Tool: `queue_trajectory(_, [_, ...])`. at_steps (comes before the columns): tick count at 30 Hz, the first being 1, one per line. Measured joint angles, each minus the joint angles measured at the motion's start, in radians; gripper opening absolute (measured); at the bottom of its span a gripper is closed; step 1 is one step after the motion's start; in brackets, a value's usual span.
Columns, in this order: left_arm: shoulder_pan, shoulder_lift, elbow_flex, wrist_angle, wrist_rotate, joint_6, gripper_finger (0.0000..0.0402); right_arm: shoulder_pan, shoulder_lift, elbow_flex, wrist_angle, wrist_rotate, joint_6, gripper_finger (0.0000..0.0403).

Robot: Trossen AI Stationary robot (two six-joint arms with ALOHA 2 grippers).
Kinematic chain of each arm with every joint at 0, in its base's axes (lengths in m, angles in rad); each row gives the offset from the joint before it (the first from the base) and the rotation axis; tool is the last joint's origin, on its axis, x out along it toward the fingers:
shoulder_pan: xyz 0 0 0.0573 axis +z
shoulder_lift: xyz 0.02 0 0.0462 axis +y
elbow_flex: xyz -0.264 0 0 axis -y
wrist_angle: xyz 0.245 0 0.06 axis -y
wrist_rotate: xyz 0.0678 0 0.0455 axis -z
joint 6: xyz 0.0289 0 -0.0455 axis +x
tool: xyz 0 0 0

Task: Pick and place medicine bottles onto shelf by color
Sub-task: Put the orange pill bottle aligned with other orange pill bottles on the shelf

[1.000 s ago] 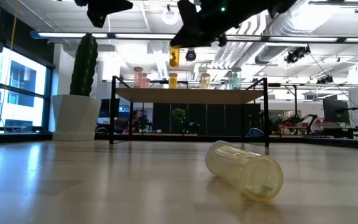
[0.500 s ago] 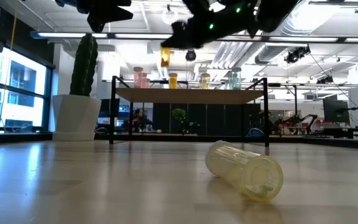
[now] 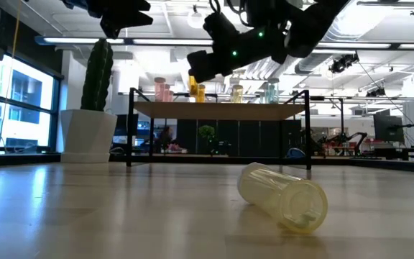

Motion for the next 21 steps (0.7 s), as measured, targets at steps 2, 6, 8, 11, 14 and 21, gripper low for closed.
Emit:
queue_trajectory(2, [0.000,0.000,0.000,-0.001,0.000,0.000,0.0181,-0.005,0.000,0.000,0.001,0.000,0.000,0.0103])
queue_trajectory(6, [0.000,0.000,0.000,-0.001,0.000,0.000,0.0181,-0.023,0.000,0.000,-0.010,-0.007,0.003,0.0103])
queue_trajectory(8, [0.000,0.000,0.000,0.000,0.000,0.000,0.0181,-0.034,0.000,0.000,-0.028,-0.030,0.005,0.0103])
queue_trajectory(11, [0.000,0.000,0.000,0.000,0.000,-0.001,0.0181,-0.044,0.000,0.000,-0.047,-0.036,0.017,0.0103])
queue_trajectory(14, [0.000,0.000,0.000,0.000,0.000,0.000,0.0181,-0.048,0.000,0.000,-0.075,-0.036,0.023,0.0103])
queue_trajectory(21, [0.000,0.000,0.000,0.000,0.000,0.000,0.0181,-0.053,0.000,0.000,-0.078,-0.044,0.028,0.0103])
